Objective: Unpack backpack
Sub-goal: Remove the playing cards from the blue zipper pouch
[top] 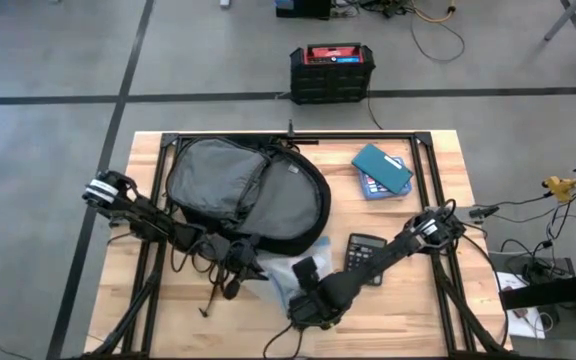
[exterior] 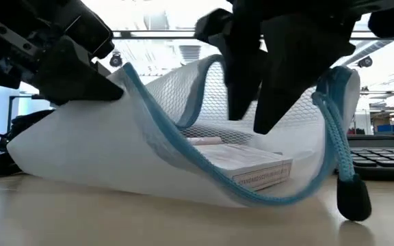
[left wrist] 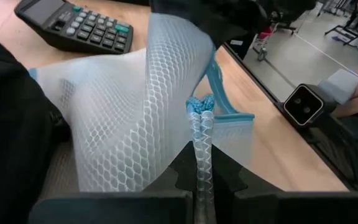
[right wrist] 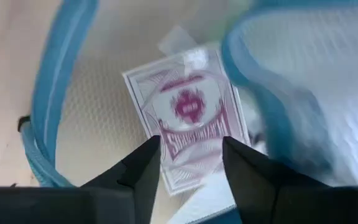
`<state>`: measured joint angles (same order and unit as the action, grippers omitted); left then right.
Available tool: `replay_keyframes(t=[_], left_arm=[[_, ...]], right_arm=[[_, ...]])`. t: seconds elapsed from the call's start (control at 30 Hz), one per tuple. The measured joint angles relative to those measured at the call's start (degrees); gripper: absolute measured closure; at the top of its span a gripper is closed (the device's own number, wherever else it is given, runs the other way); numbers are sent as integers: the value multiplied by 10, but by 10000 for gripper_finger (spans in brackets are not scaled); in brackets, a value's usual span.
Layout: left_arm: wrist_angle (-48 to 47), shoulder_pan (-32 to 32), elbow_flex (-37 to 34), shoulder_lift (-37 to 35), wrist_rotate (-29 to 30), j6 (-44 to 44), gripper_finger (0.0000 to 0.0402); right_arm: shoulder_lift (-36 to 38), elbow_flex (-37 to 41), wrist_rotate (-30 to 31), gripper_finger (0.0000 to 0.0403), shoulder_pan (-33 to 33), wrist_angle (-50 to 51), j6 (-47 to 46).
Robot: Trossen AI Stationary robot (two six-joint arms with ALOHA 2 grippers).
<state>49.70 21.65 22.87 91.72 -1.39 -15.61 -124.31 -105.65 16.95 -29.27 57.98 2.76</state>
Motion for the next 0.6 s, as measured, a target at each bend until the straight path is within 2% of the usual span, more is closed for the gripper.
replay_keyframes(t=[0.17, 0.4, 0.5, 0.6], left_arm=[[-6, 1, 0, -4, 5, -10, 402], [-7, 1, -1, -7, 10, -5, 402], [-8, 1, -1, -7, 10, -9, 402], [-11, 1, -1, -7, 13, -9, 402]], right_arm=[[-3, 2, -67, 165, 22, -16, 27], [-24, 2, -73, 85, 32, -40, 99], [-32, 2, -71, 62, 38, -49, 123], [-45, 3, -100, 56, 47, -49, 121]])
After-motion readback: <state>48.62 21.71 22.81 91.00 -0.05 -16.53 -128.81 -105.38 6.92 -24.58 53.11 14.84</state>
